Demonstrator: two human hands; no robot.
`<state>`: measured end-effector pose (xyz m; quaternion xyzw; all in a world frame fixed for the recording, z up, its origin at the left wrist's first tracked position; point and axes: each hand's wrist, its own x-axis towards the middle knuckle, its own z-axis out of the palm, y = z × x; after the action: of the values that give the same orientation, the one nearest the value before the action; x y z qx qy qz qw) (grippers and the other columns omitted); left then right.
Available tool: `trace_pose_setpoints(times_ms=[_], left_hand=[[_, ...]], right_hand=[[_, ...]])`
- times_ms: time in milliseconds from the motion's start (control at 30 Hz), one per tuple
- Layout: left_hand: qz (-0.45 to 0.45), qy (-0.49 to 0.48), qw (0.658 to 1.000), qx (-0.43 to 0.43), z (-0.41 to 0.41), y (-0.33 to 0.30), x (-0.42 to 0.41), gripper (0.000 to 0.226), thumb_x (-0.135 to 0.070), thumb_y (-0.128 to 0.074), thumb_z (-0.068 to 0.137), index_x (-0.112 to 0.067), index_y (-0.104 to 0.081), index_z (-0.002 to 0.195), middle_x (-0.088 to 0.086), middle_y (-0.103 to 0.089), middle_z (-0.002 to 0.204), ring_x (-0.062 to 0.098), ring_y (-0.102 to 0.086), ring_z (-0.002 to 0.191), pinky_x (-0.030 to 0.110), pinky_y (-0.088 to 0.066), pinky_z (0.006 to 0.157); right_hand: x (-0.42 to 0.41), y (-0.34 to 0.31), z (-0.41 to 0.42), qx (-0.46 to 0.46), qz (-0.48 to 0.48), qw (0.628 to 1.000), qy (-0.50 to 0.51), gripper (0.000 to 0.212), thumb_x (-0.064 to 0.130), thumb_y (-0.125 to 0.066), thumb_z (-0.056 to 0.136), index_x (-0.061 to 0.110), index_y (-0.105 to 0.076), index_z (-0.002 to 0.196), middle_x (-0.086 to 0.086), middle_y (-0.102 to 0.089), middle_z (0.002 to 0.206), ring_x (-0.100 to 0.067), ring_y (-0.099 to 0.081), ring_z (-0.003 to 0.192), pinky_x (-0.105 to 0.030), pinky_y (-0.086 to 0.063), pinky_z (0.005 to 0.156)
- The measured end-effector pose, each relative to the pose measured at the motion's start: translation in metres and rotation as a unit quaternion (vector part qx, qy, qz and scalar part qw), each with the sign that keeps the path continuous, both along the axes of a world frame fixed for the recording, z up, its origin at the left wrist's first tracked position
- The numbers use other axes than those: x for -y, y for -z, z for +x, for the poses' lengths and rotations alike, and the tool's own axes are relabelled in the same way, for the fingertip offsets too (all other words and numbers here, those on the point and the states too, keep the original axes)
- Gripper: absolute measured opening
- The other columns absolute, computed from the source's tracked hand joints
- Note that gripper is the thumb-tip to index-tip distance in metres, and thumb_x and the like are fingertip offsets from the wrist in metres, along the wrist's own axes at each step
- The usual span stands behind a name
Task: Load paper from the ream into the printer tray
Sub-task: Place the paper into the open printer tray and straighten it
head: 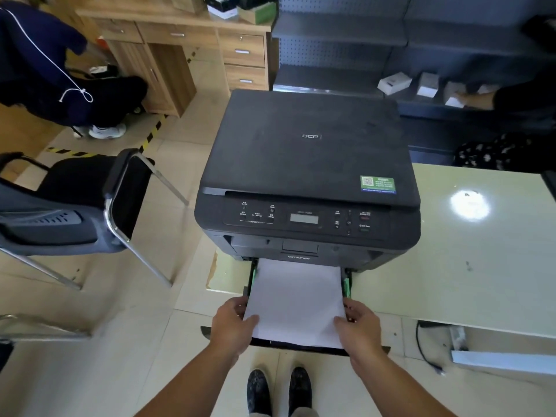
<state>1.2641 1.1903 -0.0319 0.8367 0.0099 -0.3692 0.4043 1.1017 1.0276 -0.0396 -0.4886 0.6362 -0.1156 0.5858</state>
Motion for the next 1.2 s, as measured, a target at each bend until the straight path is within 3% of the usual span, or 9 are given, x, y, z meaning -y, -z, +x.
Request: trace_pose_setpoints(times_ms=[167,267,500,567,667,833,967,1067,1200], left_hand=[[-0.004,0.065,0.995,0.074,0.004,0.002,0.008,0.040,-0.002,-0.070,0.080,-0.013,-0.063,0.118,-0.004,-0.069,0.093,0.017,-0.065,0.086,0.026,-0.049,0.079],[0.000,0.109,0.985,0.135,0.007,0.001,0.012,0.042,-0.001,-0.068,0.082,-0.013,-0.063,0.122,-0.003,-0.066,0.095,0.014,-0.062,0.083,0.022,-0.045,0.080],[0.041,0.198,0.947,0.248,0.008,0.011,0.000,0.030,-0.017,-0.064,0.084,-0.021,-0.067,0.114,-0.001,-0.063,0.115,0.017,-0.060,0.099,0.036,-0.056,0.085],[0.043,0.191,0.948,0.252,0.009,0.012,-0.001,0.030,-0.018,-0.063,0.084,-0.021,-0.066,0.114,0.000,-0.062,0.114,0.018,-0.060,0.098,0.038,-0.056,0.083],[0.045,0.181,0.950,0.250,0.011,0.014,0.002,0.031,-0.017,-0.061,0.085,-0.018,-0.064,0.116,0.002,-0.063,0.113,0.020,-0.059,0.099,0.039,-0.055,0.082],[0.046,0.175,0.955,0.235,0.010,0.017,0.009,0.029,-0.017,-0.058,0.087,-0.013,-0.064,0.116,0.005,-0.067,0.109,0.021,-0.062,0.095,0.040,-0.056,0.083],[0.057,0.177,0.955,0.230,0.006,0.021,0.013,0.029,-0.017,-0.057,0.086,-0.013,-0.063,0.115,0.007,-0.067,0.102,0.022,-0.062,0.082,0.035,-0.055,0.072],[0.054,0.169,0.959,0.221,0.004,0.022,0.013,0.033,-0.017,-0.058,0.087,-0.012,-0.061,0.119,0.007,-0.066,0.105,0.022,-0.063,0.087,0.037,-0.056,0.079],[0.048,0.166,0.961,0.214,0.004,0.025,0.011,0.036,-0.017,-0.059,0.086,-0.011,-0.060,0.121,0.009,-0.063,0.114,0.024,-0.064,0.095,0.042,-0.057,0.085]], right_hand=[[-0.001,0.008,0.008,0.004,-0.062,0.998,0.003,0.040,-0.009,-0.055,0.090,0.019,-0.064,0.119,0.001,-0.067,0.112,-0.020,-0.064,0.097,-0.030,-0.050,0.086],[0.001,0.013,0.014,0.012,-0.089,0.996,-0.006,0.040,-0.007,-0.055,0.092,0.017,-0.063,0.123,0.002,-0.066,0.114,-0.020,-0.065,0.100,-0.028,-0.049,0.090],[0.005,0.030,0.022,-0.021,-0.133,0.990,-0.044,0.040,-0.004,-0.054,0.092,0.014,-0.063,0.126,-0.005,-0.068,0.116,-0.028,-0.066,0.108,-0.033,-0.053,0.091],[0.007,0.028,0.020,-0.053,-0.205,0.975,-0.071,0.040,0.003,-0.064,0.090,0.012,-0.062,0.129,-0.009,-0.065,0.124,-0.030,-0.062,0.112,-0.043,-0.054,0.095],[0.016,0.025,0.004,-0.158,-0.353,0.916,-0.108,0.047,0.015,-0.079,0.077,0.013,-0.064,0.122,-0.007,-0.062,0.119,-0.028,-0.057,0.103,-0.044,-0.054,0.084],[0.016,0.038,-0.015,-0.221,-0.312,0.903,-0.195,0.047,0.028,-0.085,0.070,0.012,-0.069,0.111,-0.004,-0.071,0.094,-0.028,-0.065,0.085,-0.045,-0.056,0.075],[0.012,0.046,-0.014,-0.206,-0.270,0.923,-0.182,0.036,0.018,-0.082,0.075,0.011,-0.068,0.107,-0.008,-0.070,0.100,-0.028,-0.066,0.085,-0.041,-0.058,0.072],[0.012,0.047,-0.013,-0.210,-0.255,0.928,-0.172,0.036,0.022,-0.084,0.074,0.012,-0.066,0.104,-0.007,-0.067,0.100,-0.029,-0.066,0.085,-0.040,-0.057,0.071],[0.016,0.050,-0.011,-0.190,-0.210,0.940,-0.189,0.058,0.039,-0.088,0.064,0.013,-0.059,0.107,-0.006,-0.059,0.101,-0.028,-0.063,0.089,-0.044,-0.057,0.075]])
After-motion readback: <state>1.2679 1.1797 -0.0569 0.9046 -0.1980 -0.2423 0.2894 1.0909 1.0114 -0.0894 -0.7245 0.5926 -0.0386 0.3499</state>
